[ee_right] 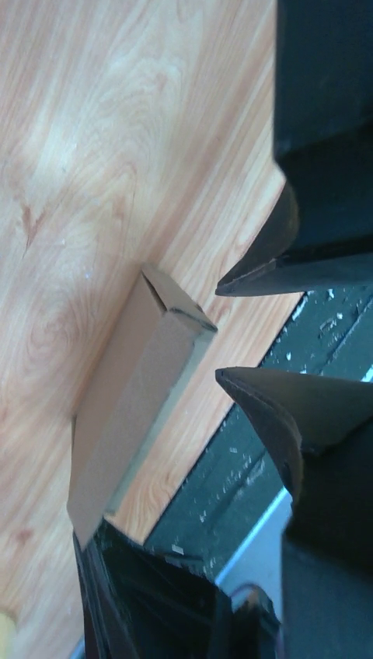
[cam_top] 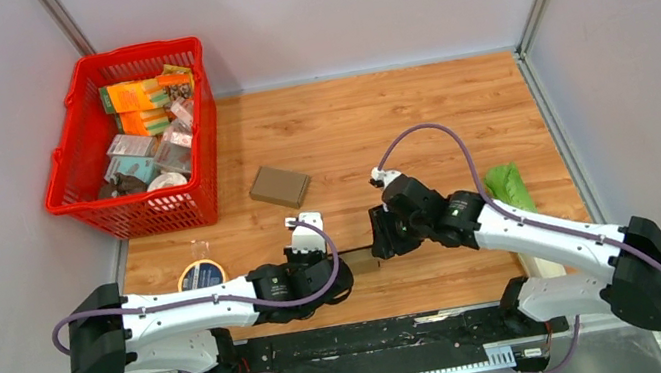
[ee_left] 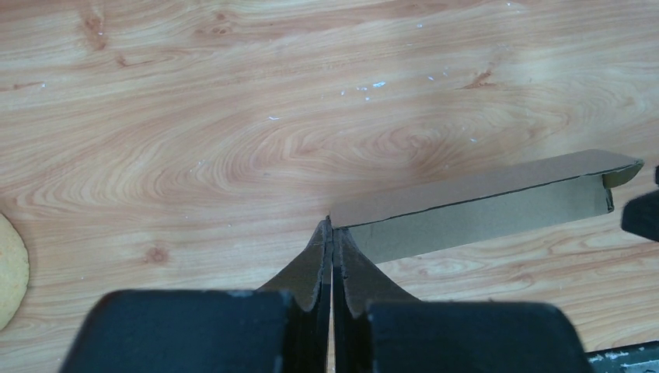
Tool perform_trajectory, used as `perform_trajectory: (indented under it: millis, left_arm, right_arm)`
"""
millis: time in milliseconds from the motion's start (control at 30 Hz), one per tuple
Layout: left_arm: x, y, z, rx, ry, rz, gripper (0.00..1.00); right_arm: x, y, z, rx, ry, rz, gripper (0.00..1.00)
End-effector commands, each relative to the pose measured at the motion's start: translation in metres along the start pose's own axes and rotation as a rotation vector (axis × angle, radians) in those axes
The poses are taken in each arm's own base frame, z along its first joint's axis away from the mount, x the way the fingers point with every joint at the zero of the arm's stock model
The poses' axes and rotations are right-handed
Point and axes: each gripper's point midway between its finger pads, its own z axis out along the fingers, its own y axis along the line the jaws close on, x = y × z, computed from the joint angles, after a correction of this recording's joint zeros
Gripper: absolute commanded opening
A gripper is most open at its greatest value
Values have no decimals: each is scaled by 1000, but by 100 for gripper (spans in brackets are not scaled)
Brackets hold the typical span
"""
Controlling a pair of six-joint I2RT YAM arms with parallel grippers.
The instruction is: Fold the paper box
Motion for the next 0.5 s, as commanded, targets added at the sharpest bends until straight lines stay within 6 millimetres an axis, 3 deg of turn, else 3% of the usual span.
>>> perform_trajectory:
  millis: [0,133,200,233,400,467]
  left_arm:
    - [12,8,-1,-9,40,33,0]
    - [12,6,-1,-5,40,33,0]
    - [13,6,-1,-5,42,33,0]
    - [12,6,-1,-4,41,30,0]
    - [12,6,-1,-3,37,20,0]
    - [12,5,-1,-4,37,16,0]
  right_arm:
    - [-16,34,-25,-153,-45,83,44]
    - [-16,41,-29,-190,-31,251,66]
    - [-15,38,-29,-188,0,438,85]
    - [-5,32,-22,-172,36,532,98]
    - [-4,38,-17,-342,141,990,100]
    - [-7,31,-12,-360,114,1061,100]
